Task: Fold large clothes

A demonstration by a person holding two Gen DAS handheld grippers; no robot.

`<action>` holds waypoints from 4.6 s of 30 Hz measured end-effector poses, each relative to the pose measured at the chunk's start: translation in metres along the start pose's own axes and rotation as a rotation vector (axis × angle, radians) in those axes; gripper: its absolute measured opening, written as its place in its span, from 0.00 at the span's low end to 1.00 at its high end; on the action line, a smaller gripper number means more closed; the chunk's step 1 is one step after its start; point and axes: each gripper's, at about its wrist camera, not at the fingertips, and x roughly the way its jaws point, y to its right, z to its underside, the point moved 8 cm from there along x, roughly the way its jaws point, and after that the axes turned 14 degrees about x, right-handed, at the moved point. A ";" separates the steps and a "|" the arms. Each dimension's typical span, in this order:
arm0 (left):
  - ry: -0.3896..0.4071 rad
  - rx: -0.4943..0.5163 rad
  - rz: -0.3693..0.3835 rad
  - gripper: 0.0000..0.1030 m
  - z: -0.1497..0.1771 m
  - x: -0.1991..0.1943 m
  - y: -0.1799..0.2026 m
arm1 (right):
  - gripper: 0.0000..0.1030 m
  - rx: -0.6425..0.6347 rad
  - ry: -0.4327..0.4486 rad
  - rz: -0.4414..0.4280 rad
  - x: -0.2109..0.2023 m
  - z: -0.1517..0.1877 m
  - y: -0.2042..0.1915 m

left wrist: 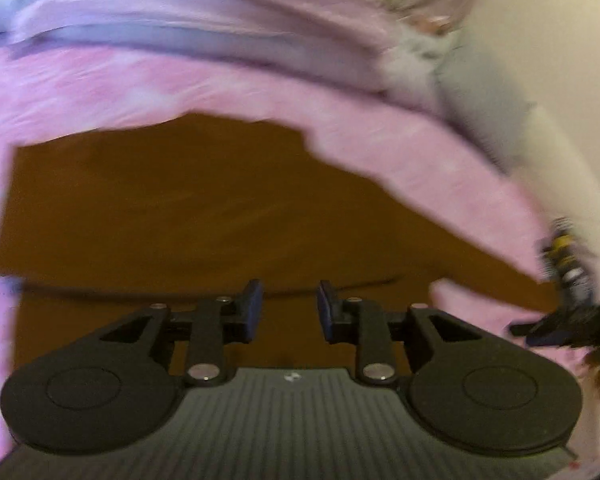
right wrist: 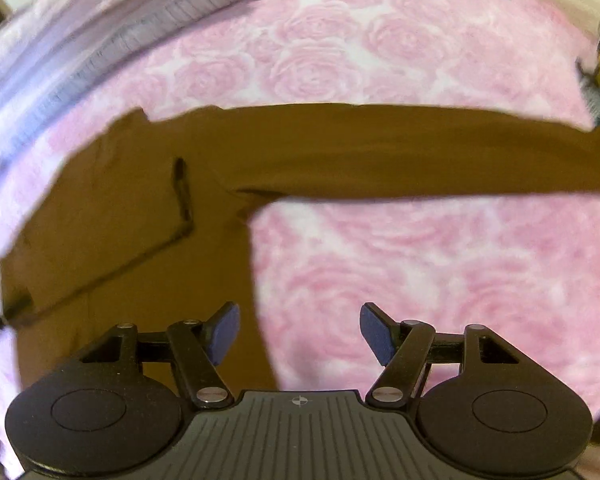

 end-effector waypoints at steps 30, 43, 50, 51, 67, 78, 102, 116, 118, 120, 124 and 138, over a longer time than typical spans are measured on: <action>-0.072 0.065 -0.251 0.29 0.009 0.030 -0.107 | 0.00 0.222 0.270 -0.237 0.089 -0.087 -0.063; -0.111 -0.070 -0.341 0.10 0.023 0.013 -0.163 | 0.00 0.238 0.257 -0.284 0.081 -0.082 -0.058; -0.089 -0.020 -0.384 0.12 0.005 -0.018 -0.153 | 0.09 0.240 0.203 -0.084 0.081 -0.076 -0.030; -0.065 -0.007 -0.386 0.15 -0.001 -0.024 -0.149 | 0.10 0.228 0.242 -0.093 0.072 -0.078 -0.031; -0.165 -0.027 -0.338 0.35 -0.015 0.036 -0.123 | 0.35 0.441 0.313 -0.167 0.031 -0.095 0.098; -0.189 -0.120 -0.327 0.39 -0.008 0.021 -0.088 | 0.35 0.952 0.554 -0.177 -0.006 -0.121 0.313; -0.084 -0.417 -0.387 0.39 0.029 -0.063 -0.173 | 0.00 -0.454 0.616 -0.353 -0.044 -0.058 -0.231; -0.081 -0.569 -0.343 0.39 0.084 -0.084 -0.224 | 0.42 -0.868 0.113 -0.420 0.065 0.170 -0.357; -0.053 -0.579 -0.276 0.43 0.075 -0.075 -0.220 | 0.42 -0.811 0.102 -0.314 0.076 0.145 -0.315; -0.023 -0.614 -0.203 0.52 0.063 -0.063 -0.218 | 0.42 -0.751 0.117 -0.189 0.080 0.120 -0.265; 0.008 -0.729 -0.093 0.60 0.048 -0.033 -0.221 | 0.42 -0.629 0.172 0.060 0.088 0.065 -0.173; 0.146 -0.354 -0.320 0.03 -0.011 -0.039 -0.220 | 0.42 -0.439 0.207 0.214 0.109 0.003 -0.090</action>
